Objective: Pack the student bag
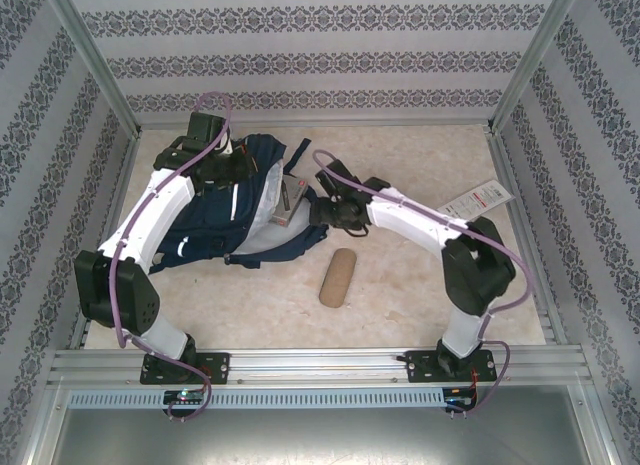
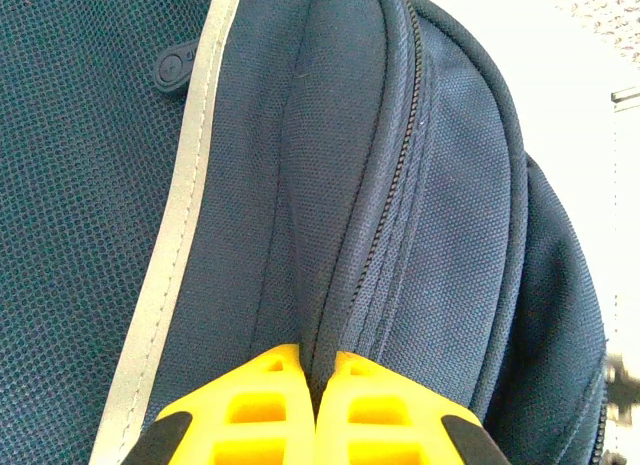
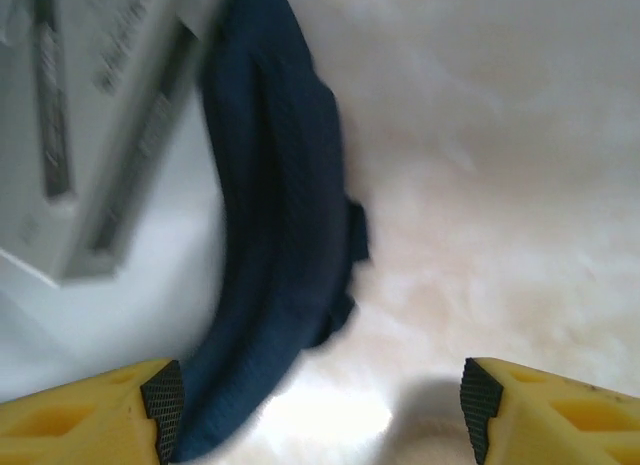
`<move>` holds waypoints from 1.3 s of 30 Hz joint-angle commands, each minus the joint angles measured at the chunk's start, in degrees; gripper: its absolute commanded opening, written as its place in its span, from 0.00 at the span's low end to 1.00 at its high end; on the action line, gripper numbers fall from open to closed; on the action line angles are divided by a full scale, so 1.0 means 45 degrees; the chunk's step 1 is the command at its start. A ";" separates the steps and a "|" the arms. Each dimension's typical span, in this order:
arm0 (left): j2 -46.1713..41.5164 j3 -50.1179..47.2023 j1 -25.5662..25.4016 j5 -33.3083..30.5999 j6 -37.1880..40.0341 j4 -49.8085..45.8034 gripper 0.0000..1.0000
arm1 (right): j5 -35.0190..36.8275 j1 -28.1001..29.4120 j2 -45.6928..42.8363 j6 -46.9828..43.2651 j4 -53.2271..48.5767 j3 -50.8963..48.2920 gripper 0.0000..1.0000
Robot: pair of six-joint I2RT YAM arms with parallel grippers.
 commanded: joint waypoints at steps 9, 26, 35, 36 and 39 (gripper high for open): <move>-0.1278 -0.0006 -0.0052 0.0883 0.0363 0.0505 0.00 | -0.1594 -0.1179 0.3955 -0.1945 -0.0692 0.4471 0.62; -0.1023 0.0288 -0.0053 0.0903 0.0495 0.0357 0.00 | -0.1150 -0.0875 0.5199 -0.3424 -0.1997 0.4819 0.37; -0.2338 -0.0750 -0.0060 0.0483 0.1001 0.0750 0.00 | 0.1568 -0.0891 0.4417 -0.3627 -0.1390 0.4599 0.01; -0.2605 -0.0978 -0.0063 0.0317 0.1056 0.0846 0.00 | 0.1953 -0.0824 0.4070 -0.3622 -0.1194 0.4365 0.00; -0.3450 -0.1739 0.0057 -0.0428 0.1068 0.1099 0.00 | 0.2988 -0.0652 0.2955 -0.3641 -0.0643 0.3704 0.00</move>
